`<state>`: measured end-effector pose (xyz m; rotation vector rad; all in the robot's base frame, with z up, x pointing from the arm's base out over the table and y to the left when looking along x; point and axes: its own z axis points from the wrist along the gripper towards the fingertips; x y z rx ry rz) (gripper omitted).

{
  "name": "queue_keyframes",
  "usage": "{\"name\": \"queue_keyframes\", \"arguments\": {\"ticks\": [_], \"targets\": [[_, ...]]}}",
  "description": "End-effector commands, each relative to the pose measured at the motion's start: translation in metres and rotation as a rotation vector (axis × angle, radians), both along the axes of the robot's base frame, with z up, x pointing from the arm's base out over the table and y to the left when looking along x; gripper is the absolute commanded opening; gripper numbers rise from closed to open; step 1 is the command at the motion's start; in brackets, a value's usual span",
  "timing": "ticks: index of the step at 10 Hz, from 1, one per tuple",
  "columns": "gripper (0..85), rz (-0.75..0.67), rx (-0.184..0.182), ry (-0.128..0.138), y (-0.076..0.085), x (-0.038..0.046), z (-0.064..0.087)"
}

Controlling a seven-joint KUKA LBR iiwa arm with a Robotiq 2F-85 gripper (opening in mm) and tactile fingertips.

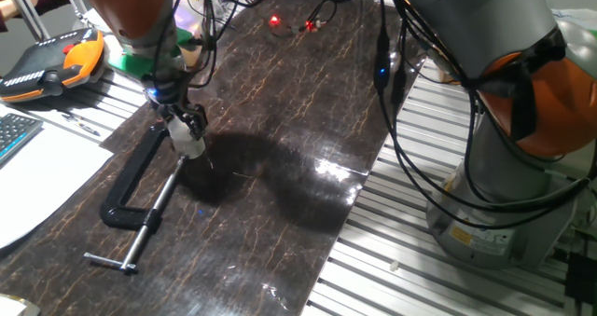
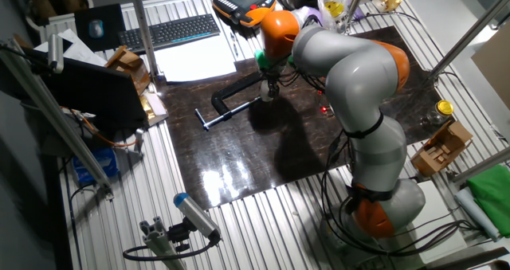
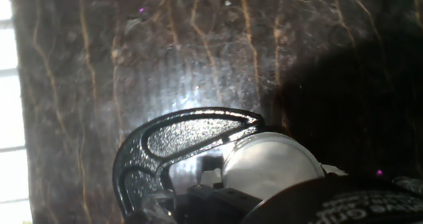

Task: Screw the lid onto the jar

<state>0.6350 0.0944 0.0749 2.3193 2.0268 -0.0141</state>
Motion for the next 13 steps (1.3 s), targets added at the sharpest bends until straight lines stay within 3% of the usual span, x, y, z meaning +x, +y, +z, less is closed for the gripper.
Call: {"name": "queue_keyframes", "arguments": {"ticks": [1,7,11,12,13], "targets": [[51.7,-0.107,0.005,0.000,0.0000,-0.0002,-0.0002],[52.3,-0.221,0.059,-0.003,0.0001,-0.0005,-0.0025],[50.7,-0.261,0.071,-0.001,0.0000,-0.0007,-0.0031],[52.7,-0.266,0.066,-0.007,0.0000,-0.0008,-0.0030],[67.7,-0.276,0.059,-0.016,-0.0003,-0.0010,-0.0026]]}}
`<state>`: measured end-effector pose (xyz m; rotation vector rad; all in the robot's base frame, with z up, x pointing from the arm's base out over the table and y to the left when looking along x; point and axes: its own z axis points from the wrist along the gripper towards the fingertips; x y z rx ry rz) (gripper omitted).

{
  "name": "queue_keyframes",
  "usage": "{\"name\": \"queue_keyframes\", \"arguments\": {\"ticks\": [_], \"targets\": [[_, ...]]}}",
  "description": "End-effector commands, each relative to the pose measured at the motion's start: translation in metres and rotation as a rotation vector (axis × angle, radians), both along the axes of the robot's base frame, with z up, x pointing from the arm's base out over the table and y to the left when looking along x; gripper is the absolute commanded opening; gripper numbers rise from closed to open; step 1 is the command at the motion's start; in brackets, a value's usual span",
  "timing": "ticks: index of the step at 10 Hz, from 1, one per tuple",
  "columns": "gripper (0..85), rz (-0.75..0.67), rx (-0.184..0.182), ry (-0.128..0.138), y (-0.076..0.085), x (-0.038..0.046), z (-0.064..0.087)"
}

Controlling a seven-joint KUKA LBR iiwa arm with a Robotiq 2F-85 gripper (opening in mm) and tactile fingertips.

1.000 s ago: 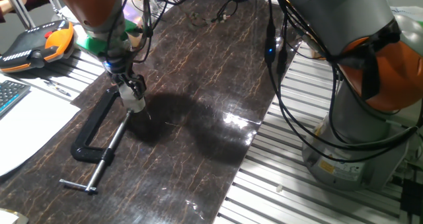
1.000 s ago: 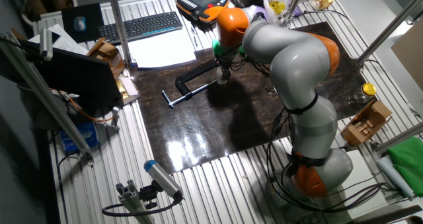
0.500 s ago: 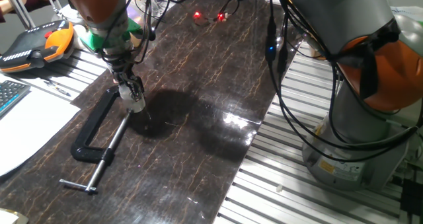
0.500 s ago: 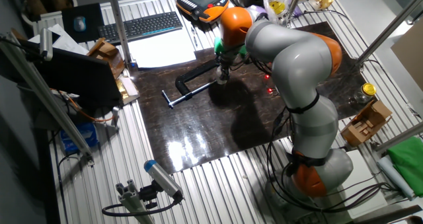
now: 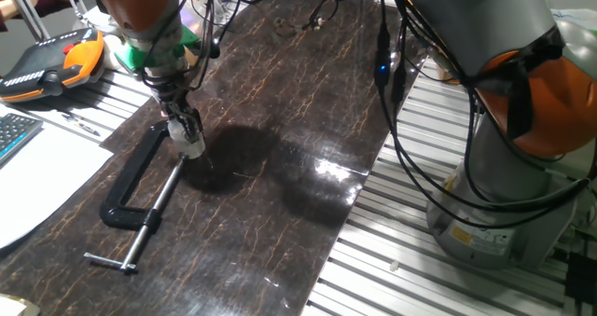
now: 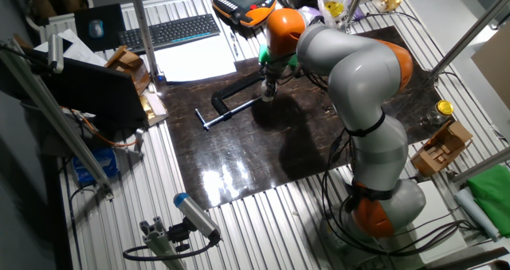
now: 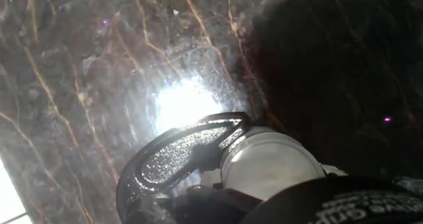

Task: Screw the lid onto the jar

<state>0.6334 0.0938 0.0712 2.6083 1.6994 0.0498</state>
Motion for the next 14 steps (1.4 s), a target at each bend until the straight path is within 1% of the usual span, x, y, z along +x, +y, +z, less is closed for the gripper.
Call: {"name": "queue_keyframes", "arguments": {"ticks": [1,5,8,11,14], "targets": [[84.0,-0.005,-0.003,-0.004,0.0003,0.0007,0.0012],[85.0,0.006,-0.005,-0.009,0.0001,0.0003,0.0028],[85.0,0.113,-0.019,-0.009,-0.0003,0.0000,0.0045],[85.0,0.263,-0.012,-0.009,-0.0001,0.0010,0.0016],[85.0,0.307,-0.008,-0.009,0.0002,0.0012,0.0012]]}}
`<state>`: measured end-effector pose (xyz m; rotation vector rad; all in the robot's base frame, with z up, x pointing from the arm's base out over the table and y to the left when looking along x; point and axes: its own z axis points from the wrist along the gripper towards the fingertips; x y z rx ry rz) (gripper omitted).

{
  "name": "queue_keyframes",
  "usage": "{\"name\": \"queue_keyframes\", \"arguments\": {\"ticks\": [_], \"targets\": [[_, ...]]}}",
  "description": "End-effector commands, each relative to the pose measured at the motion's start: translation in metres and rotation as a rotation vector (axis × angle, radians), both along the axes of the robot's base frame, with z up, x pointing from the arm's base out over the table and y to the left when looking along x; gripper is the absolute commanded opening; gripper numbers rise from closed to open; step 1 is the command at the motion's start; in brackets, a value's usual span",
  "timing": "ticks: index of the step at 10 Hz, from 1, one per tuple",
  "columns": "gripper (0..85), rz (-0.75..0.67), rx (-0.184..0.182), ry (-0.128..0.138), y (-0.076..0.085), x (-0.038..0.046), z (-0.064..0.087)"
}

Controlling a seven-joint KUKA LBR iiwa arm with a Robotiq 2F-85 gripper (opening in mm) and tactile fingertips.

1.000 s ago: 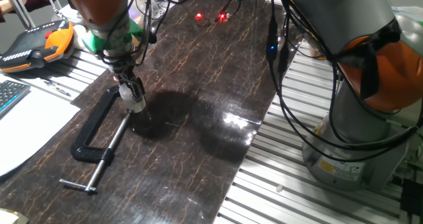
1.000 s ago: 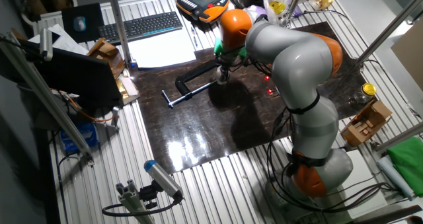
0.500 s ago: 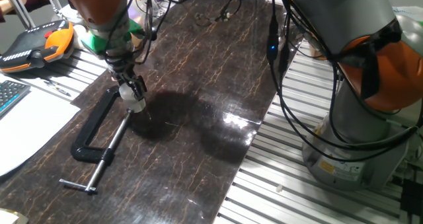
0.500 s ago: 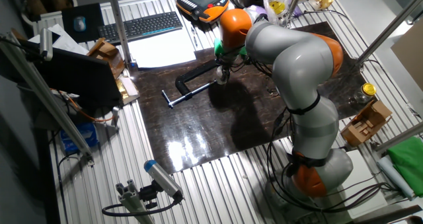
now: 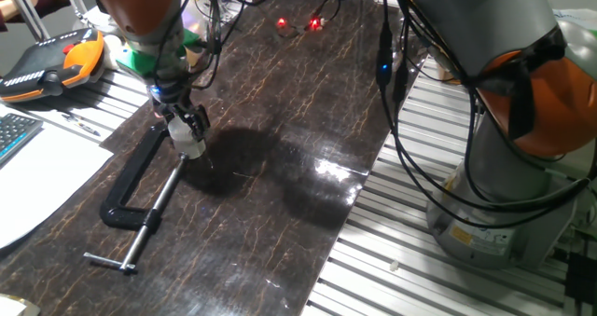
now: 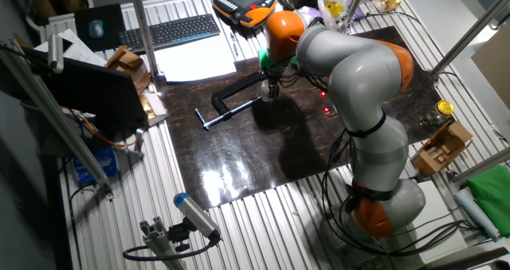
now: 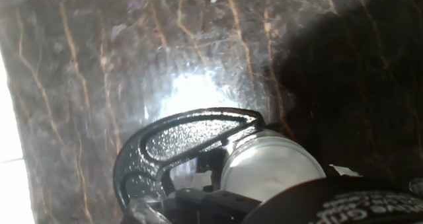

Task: Screw the lid onto the jar

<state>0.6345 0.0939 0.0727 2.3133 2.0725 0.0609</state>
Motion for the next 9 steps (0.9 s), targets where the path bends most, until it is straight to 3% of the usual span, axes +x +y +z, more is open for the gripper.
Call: {"name": "queue_keyframes", "arguments": {"ticks": [1,4,9], "targets": [[85.0,0.020,0.002,0.000,-0.0001,-0.0002,0.0008],[85.0,0.154,-0.001,-0.014,0.0001,0.0000,0.0003],[85.0,0.568,-0.030,0.016,0.0009,0.0014,0.0024]]}}
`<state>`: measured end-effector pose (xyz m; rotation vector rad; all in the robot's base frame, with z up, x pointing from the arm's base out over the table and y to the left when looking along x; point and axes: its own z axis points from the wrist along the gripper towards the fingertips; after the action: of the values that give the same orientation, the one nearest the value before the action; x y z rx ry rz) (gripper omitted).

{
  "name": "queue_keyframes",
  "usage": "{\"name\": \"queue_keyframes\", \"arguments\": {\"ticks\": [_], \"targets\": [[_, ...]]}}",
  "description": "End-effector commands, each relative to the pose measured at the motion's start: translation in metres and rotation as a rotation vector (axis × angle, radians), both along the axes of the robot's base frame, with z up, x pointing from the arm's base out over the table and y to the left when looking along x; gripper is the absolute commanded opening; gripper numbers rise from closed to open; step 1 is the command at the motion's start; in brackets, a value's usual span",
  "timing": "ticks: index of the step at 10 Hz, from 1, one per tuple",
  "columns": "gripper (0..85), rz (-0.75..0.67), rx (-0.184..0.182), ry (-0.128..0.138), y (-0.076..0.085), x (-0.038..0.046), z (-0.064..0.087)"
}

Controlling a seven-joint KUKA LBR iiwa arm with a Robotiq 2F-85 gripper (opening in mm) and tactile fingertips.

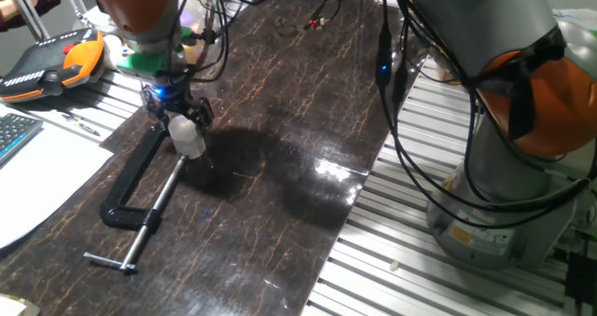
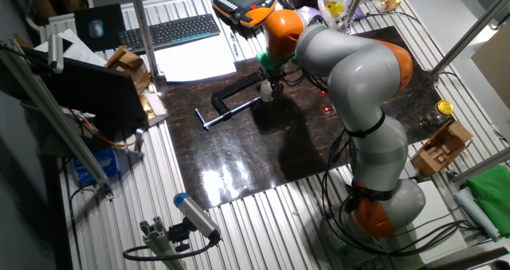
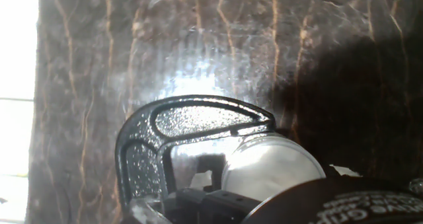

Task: Screw the lid onto the jar

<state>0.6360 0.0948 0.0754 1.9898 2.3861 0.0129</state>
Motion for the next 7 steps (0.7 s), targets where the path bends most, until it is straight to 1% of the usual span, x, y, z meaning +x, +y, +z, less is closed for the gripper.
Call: {"name": "queue_keyframes", "arguments": {"ticks": [1,2,3,7], "targets": [[85.0,0.358,-0.003,0.005,0.0001,0.0003,0.0004],[85.0,0.410,-0.016,0.011,0.0003,0.0005,0.0010],[85.0,0.459,-0.022,0.016,0.0004,0.0005,0.0015],[85.0,0.614,-0.025,0.025,0.0006,0.0004,0.0012]]}}
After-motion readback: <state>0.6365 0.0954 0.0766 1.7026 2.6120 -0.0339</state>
